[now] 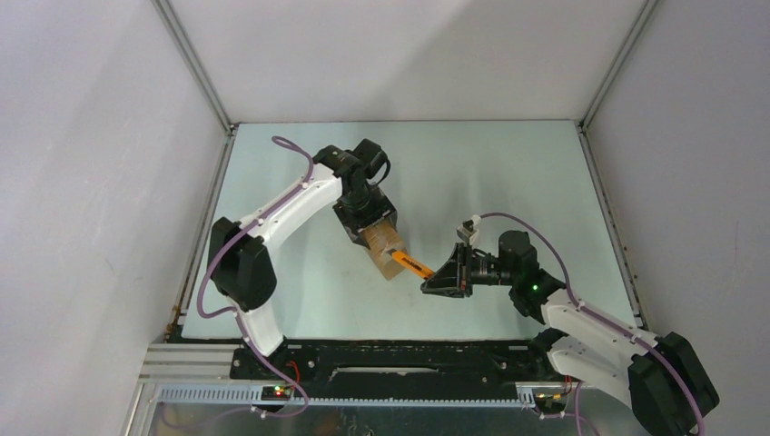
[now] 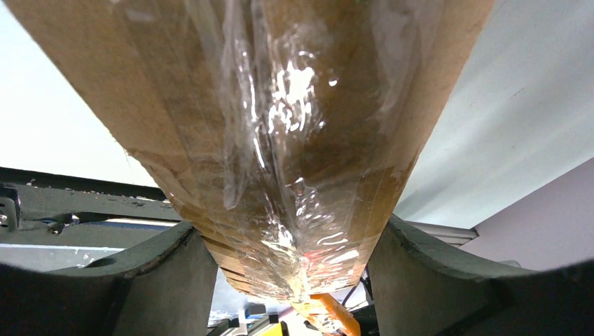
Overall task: Unpack the express box
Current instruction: Cut the express box at the center of the board.
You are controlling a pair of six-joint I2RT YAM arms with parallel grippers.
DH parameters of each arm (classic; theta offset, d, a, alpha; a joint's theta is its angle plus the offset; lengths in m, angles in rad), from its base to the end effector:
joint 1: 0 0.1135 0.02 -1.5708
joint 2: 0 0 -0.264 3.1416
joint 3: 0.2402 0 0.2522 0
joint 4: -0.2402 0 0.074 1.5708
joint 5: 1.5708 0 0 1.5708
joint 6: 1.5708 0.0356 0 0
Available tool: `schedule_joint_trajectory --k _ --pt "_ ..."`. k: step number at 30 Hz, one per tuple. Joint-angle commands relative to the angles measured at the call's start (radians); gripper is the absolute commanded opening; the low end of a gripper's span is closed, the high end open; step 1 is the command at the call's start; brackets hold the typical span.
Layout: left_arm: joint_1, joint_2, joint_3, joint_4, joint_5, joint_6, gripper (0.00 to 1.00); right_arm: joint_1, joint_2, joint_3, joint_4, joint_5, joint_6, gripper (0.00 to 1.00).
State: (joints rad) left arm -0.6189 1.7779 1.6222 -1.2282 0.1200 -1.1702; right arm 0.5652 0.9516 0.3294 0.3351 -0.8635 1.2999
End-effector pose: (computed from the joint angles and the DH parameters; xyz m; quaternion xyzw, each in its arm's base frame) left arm 0.2793 -0.2041 0.2857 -0.2651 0.9579 -0.1100 0.0117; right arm 0.1493 0.1267 0.2070 0.0275 0.7689 0.6364 0.0548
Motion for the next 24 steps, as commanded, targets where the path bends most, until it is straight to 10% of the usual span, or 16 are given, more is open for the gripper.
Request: schedule_joint_trajectory --k 1,24 --pt "-0.008 0.029 -0.061 -0.056 0.008 -0.009 0.64 -0.011 -0.008 0.001 0.068 0.072 0.019 0.00" --pt "-0.007 0.032 -0.057 -0.058 0.008 -0.008 0.64 -0.017 -0.047 0.025 -0.017 0.086 -0.034 0.00"
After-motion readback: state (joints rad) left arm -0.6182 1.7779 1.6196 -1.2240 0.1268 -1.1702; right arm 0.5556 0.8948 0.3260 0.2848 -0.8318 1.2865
